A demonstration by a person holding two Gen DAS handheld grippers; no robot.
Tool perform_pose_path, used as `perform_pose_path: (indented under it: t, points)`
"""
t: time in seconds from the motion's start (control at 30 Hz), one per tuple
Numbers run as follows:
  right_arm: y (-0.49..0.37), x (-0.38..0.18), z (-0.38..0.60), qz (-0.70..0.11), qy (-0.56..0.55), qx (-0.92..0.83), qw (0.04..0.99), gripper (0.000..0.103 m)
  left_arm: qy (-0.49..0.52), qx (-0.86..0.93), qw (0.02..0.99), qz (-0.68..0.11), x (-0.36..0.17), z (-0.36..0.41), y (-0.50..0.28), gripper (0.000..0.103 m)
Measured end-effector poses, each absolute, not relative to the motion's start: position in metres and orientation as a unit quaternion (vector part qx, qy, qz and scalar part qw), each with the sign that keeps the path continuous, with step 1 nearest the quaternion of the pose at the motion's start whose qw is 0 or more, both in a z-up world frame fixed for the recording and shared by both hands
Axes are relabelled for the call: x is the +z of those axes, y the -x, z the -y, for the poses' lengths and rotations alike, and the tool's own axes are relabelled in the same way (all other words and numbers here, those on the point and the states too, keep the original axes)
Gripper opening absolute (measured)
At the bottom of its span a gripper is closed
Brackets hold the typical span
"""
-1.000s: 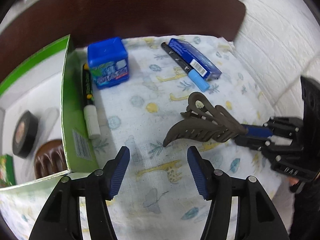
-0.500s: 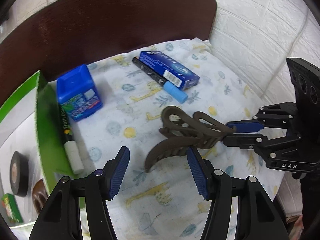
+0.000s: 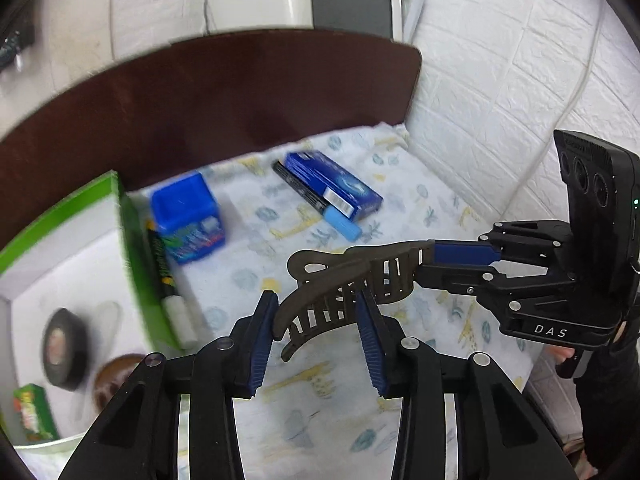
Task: Organize rigid objects
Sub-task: 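Grasp the claw clip with the right gripper and lift it, then carry the claw clip into the white box and open the right gripper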
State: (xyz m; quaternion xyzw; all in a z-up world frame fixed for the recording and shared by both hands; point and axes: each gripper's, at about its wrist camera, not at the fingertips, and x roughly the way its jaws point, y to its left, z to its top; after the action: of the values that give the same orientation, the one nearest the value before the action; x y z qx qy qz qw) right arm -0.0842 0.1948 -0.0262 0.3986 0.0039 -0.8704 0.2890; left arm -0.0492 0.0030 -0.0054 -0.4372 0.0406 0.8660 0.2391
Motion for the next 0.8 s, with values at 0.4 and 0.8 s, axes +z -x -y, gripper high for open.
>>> perform_pose_path:
  t: [0.4,0.8]
  points:
    - [0.101,0.035,-0.058,-0.044,-0.337,-0.856,0.390,0.024,0.380,0.917,0.123,0.003,0.052,0.137,0.033,0.041]
    - [0.121,-0.003,0.048,-0.046,-0.401,-0.807,0.432,0.024,0.448,0.890,0.039,0.083,-0.004,0.232,0.038,0.041]
